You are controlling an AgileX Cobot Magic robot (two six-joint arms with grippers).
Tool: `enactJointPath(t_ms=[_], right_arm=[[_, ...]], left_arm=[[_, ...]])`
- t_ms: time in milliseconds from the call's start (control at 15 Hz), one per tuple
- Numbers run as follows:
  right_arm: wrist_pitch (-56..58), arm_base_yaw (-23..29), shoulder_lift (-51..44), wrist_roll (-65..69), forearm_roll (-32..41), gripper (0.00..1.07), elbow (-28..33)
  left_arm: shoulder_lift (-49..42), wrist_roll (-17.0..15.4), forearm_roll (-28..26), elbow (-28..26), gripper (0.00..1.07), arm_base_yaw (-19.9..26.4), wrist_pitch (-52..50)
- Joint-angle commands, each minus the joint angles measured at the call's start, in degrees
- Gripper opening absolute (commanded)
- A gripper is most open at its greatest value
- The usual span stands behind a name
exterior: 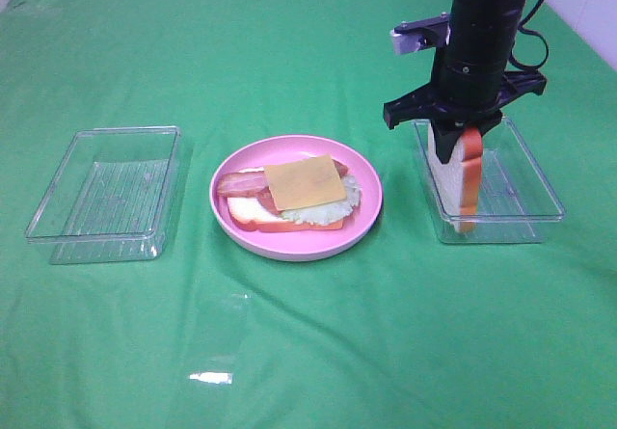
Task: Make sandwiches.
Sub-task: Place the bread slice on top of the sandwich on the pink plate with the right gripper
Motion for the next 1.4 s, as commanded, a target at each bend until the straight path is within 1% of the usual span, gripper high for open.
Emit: enactJointPath(t_ms=[67,200,267,333,533,667,733,933,1400], right_arm=[[4.4,0.0,-6.0,-0.6,-0.5,0.14,-8.5],[3.3,0.1,-8.0,-3.8,7.8,0.14,-11.5],[2.9,0.1,-8.0,-5.3,11.4,0.14,-11.6],[2.6,0.1,-7.7,-8.2,17.4,0.14,-11.5],[2.5,0.1,-3.7,-15.6,35.8,0.15,-11.5],[2.2,0.7,-1.0,-18.7,42.9,0.15,-11.5],[1.8,1.4,0.5,-19.7,44.5,0.15,-11.5],[-1.3,4.1,4.8,-21.1,44.7,0.15,-11.5],[-4.5,4.0,10.9,-21.1,43.7,0.17,-11.5]], left_arm=[[-0.9,0.1,-0.2,0.2,0.98,0.1,-0.3],[-0.9,0.1,-0.2,0.2,0.98,0.1,-0.3],[-0.9,0.1,-0.2,0.2,0.98,0.1,-0.3],[-0.9,0.1,-0.2,0.2,0.98,0.1,-0.3],[-0.9,0.1,-0.2,0.2,0.98,0.1,-0.3],[-0.9,0.1,-0.2,0.2,0.98,0.1,-0.3],[-0.9,0.1,-0.2,0.2,0.98,0.1,-0.3],[-0.9,0.1,-0.2,0.2,0.98,0.1,-0.3],[-0.9,0.1,-0.2,0.2,0.98,0.1,-0.3]])
